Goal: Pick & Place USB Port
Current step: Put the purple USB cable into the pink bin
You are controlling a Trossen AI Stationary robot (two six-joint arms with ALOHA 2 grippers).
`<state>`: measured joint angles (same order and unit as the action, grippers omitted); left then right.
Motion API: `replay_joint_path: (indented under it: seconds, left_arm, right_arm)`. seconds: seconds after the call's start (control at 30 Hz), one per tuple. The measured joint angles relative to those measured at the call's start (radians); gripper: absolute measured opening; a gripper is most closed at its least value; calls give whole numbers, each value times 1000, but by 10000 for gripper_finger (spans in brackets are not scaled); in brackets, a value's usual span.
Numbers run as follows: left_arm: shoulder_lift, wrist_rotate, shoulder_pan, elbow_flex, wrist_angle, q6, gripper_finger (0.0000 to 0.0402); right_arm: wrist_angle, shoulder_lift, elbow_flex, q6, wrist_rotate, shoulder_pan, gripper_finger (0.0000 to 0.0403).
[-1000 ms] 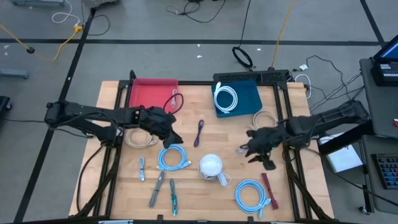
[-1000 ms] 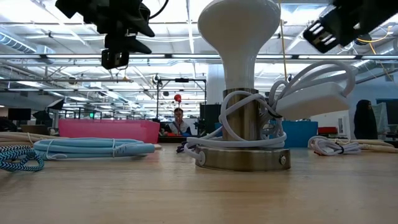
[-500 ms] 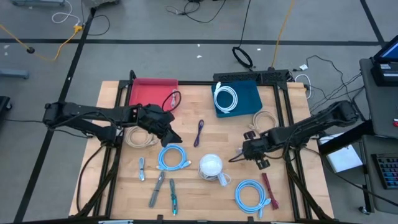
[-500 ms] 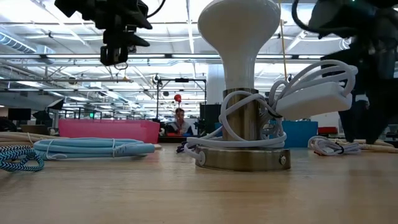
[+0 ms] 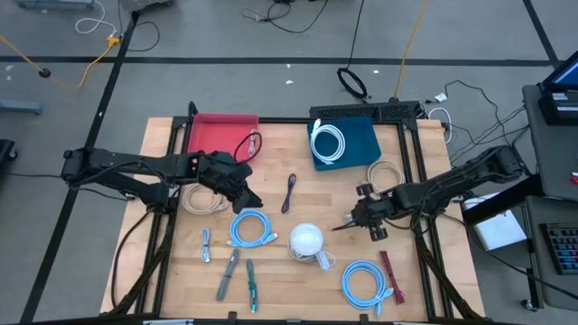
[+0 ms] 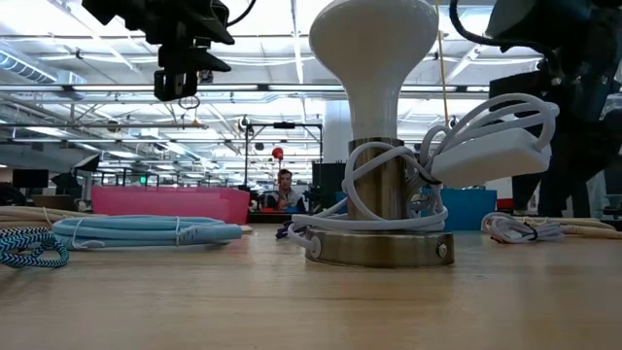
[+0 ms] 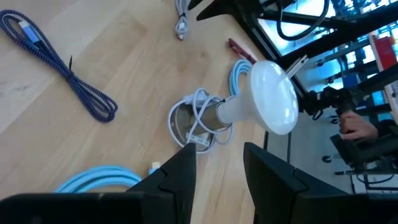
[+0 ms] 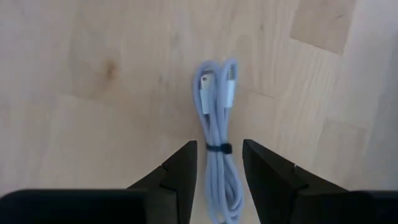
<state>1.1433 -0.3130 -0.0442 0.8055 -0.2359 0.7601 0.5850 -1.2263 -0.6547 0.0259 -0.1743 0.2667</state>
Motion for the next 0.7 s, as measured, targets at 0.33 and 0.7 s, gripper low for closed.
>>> replay_joint_path:
  seconds: [0.33, 0.7]
  left_arm:
    - [0, 6, -1, 0, 1, 2, 136]
    - [0, 36, -1, 0, 4, 13, 136]
  right_arm:
    - [-90, 0, 121, -94, -6, -64, 128]
    - [-98, -1, 117, -274, -16, -75, 15]
